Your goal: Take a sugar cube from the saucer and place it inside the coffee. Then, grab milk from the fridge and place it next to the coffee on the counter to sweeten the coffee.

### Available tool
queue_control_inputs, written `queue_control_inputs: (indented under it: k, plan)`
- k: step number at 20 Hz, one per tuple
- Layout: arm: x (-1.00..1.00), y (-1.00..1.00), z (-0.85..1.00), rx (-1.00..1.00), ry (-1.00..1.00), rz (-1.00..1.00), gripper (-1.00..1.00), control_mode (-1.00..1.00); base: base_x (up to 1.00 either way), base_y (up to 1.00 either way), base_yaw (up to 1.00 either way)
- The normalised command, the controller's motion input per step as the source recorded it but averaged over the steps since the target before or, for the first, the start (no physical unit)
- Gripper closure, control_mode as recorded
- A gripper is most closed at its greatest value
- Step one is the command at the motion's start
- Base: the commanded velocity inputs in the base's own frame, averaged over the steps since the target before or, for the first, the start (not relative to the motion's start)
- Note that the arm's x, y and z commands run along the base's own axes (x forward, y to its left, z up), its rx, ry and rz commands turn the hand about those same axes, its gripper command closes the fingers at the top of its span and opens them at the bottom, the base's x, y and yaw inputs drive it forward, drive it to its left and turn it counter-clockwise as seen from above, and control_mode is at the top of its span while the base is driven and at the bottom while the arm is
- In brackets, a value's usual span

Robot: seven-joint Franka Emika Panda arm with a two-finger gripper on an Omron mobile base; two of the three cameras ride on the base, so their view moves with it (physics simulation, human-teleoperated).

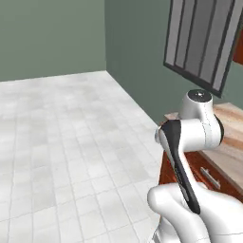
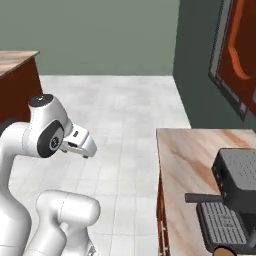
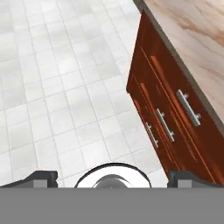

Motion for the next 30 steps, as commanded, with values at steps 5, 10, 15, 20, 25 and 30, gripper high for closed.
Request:
queue_control_inputs:
  k: [5, 10, 15, 20, 25, 30]
  plan:
    - [0.00, 0.00, 0.00, 0.00, 0.00, 0.00, -1.00, 1.00, 0.00, 0.30, 0.89]
    - [0.00, 0.00, 0.00, 0.00, 0.00, 0.00, -1.00, 1.00, 0.05, 0.33, 0.83]
    - [0.00, 0.00, 0.00, 0.00, 0.00, 0.00, -1.00, 1.00, 0.34, 0.25, 0.77]
    - [0.00, 0.00, 0.00, 0.00, 0.00, 0.00, -1.00, 1.00, 0.80, 0.20, 0.67]
    - [0.00, 0.00, 0.00, 0.00, 0.00, 0.00, -1.00, 1.00, 1.00, 0.06, 0.54]
    - [0.00, 0.00, 0.00, 0.00, 0.00, 0.00, -1.00, 1.00, 1.00, 0.04, 0.49]
